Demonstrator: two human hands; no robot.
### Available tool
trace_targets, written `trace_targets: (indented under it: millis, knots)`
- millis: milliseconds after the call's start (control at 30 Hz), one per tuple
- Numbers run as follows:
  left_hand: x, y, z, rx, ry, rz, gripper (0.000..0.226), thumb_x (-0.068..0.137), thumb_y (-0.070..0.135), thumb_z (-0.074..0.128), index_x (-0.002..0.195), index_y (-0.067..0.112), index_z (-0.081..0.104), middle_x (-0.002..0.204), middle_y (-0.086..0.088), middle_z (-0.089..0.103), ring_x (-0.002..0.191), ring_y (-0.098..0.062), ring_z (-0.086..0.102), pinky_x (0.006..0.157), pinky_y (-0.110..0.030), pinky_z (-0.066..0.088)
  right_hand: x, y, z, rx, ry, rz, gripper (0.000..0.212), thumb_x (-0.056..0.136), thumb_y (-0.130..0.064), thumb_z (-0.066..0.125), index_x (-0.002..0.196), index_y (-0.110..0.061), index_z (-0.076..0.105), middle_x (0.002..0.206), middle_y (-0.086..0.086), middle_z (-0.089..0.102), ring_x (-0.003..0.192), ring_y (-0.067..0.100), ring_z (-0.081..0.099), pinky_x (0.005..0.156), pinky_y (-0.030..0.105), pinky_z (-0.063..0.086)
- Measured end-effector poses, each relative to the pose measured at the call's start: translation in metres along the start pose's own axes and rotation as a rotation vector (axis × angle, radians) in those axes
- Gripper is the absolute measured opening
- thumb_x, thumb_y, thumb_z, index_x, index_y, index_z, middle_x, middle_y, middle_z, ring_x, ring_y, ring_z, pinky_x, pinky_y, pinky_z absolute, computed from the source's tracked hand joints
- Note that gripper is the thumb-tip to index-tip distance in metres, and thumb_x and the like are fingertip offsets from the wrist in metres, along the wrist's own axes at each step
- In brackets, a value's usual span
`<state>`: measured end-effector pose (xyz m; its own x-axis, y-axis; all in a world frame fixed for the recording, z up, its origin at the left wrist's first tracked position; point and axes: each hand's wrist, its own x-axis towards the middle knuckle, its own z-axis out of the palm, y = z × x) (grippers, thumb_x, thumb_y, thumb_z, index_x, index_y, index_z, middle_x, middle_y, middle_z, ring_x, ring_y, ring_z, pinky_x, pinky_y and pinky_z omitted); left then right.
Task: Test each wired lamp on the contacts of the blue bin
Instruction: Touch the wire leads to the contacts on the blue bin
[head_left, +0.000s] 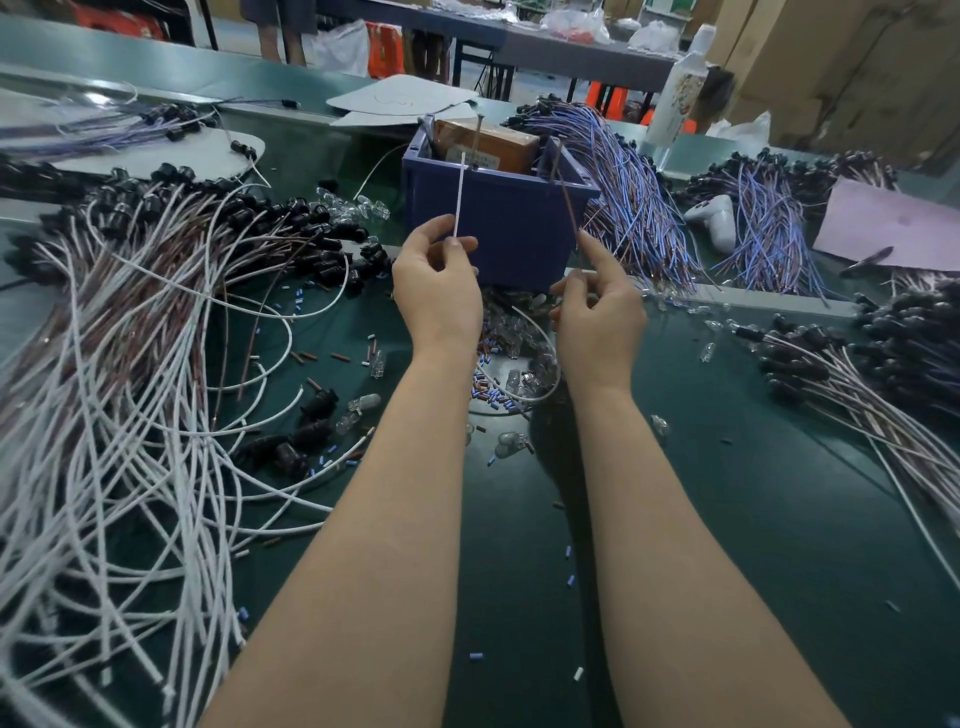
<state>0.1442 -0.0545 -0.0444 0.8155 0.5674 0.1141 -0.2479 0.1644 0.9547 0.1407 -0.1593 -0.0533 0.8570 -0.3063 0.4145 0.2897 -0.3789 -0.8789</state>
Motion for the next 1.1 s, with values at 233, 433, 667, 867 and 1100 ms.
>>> trace_targets:
  millis: [233,433,667,867,1100]
  knots:
    - [0.0000,-0.0015,0.0014,-0.006,-0.029,-0.008,0.020,0.098,0.007,0.044,0.110,0.013,0.059,0.079,0.009,0.063,0.050,0.005,0.051,0.059,-0.014,0.044,-0.0003,-0.0005,-0.0014,-0.001,0.009,-0.015,0.042,0.092,-0.001,0.044,0.128,-0.018,0.058,0.078,0.001,0.063,0.065,0.011,0.050,0.076,0.028,0.048]
    - [-0.0005,-0.0014,0.0015,-0.005,-0.032,-0.010,0.020,0.098,0.007,0.045,0.109,0.014,0.060,0.079,0.009,0.064,0.052,0.004,0.052,0.059,-0.013,0.044,-0.0005,-0.0009,-0.0009,-0.009,0.006,-0.003,0.043,0.092,-0.001,0.044,0.127,-0.019,0.059,0.081,0.003,0.064,0.068,0.014,0.052,0.080,0.036,0.050]
    - [-0.0028,-0.0008,0.0021,-0.005,-0.040,-0.008,0.020,0.098,0.007,0.045,0.106,0.015,0.060,0.079,0.008,0.064,0.055,0.001,0.051,0.060,-0.015,0.043,-0.0011,-0.0010,-0.0013,0.005,0.007,0.001,0.043,0.092,0.000,0.043,0.127,-0.020,0.059,0.081,0.002,0.064,0.068,0.012,0.052,0.079,0.036,0.050]
    - [-0.0038,-0.0004,0.0018,-0.001,-0.044,-0.006,0.019,0.097,0.008,0.045,0.103,0.019,0.060,0.080,0.008,0.065,0.054,0.001,0.051,0.061,-0.015,0.044,-0.0014,-0.0009,-0.0017,0.014,0.006,-0.003,0.044,0.090,0.001,0.044,0.125,-0.020,0.060,0.079,0.000,0.062,0.067,0.010,0.052,0.077,0.030,0.050]
    - [-0.0045,-0.0011,0.0029,0.000,-0.053,0.004,0.019,0.097,0.008,0.045,0.102,0.019,0.060,0.080,0.008,0.065,0.055,0.001,0.051,0.060,-0.015,0.043,-0.0010,-0.0004,-0.0017,0.017,0.013,-0.009,0.042,0.091,0.000,0.044,0.123,-0.021,0.061,0.080,0.002,0.063,0.065,0.010,0.051,0.072,0.027,0.047]
